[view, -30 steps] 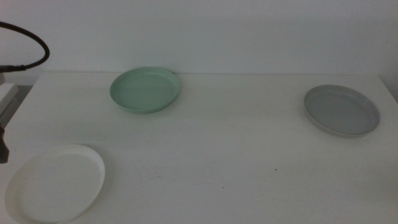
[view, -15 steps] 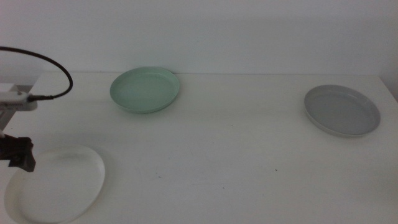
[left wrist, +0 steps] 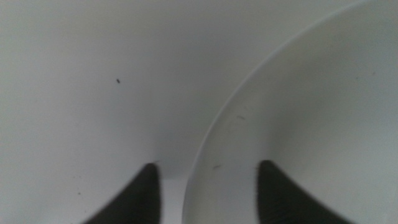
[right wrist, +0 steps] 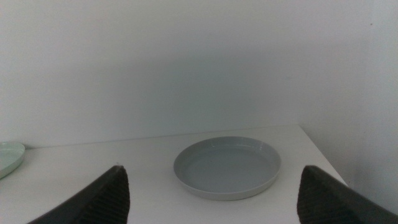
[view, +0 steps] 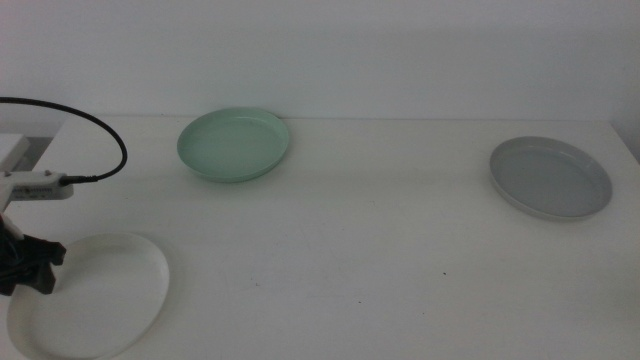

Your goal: Stack the three bowls on top of each other.

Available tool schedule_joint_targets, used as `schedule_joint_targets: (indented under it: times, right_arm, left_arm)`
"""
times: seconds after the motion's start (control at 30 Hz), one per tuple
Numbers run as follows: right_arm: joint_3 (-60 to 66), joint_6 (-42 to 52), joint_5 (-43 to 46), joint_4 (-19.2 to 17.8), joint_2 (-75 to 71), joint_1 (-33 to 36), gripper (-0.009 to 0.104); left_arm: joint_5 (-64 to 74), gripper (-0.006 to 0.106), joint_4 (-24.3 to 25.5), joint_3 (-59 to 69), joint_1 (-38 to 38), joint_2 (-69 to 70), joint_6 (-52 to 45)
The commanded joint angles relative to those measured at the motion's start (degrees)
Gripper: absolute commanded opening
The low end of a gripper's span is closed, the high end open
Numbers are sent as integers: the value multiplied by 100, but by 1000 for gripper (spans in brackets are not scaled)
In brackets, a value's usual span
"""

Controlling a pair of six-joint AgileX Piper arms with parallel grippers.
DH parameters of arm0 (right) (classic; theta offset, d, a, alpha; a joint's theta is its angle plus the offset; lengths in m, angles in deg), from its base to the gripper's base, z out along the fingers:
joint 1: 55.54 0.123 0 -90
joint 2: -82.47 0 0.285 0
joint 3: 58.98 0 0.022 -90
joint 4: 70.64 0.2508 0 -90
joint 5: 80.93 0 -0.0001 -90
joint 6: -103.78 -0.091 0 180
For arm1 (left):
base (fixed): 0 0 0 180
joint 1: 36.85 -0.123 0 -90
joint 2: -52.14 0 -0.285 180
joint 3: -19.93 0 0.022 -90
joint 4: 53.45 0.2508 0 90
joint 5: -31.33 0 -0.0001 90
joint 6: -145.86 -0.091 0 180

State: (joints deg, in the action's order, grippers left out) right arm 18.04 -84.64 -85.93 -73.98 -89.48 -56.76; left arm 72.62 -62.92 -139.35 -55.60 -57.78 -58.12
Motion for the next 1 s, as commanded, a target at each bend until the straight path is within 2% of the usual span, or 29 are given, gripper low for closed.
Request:
schedule_joint_targets:
  times: [0.0,0.2,0.37,0.47,0.53,0.67,0.73,0.97]
  right_arm:
    - [20,28,27,-32,-27,13,93]
    - [20,28,27,-32,-27,13,93]
    - [20,28,27,-32,-27,13,93]
    - [20,28,27,-32,-27,13,93]
    - [20,28,27,-32,-27,13,93]
    - [20,28,27,-32,-27,13,93]
    - [20,28,27,-32,-27,13,93]
    - [20,28,27,-32,-27,13,93]
  left_arm:
    - [29,44,45,-21,-11,-3,-19]
    - [277,-2,19,-21,-11,-3,9]
    - [624,-2,-65,-21,-11,124,21]
    - [877,-2,-283,-46,-11,433,41]
    - [1067,-2,-629,-128,-11,690,41]
    - [1472,-2,-1716,-473,193,1192,39]
    - [1582,-2,-1715,-715,527,1282,365]
    - [1813,-2,-1194,-1915,2132,777,2037]
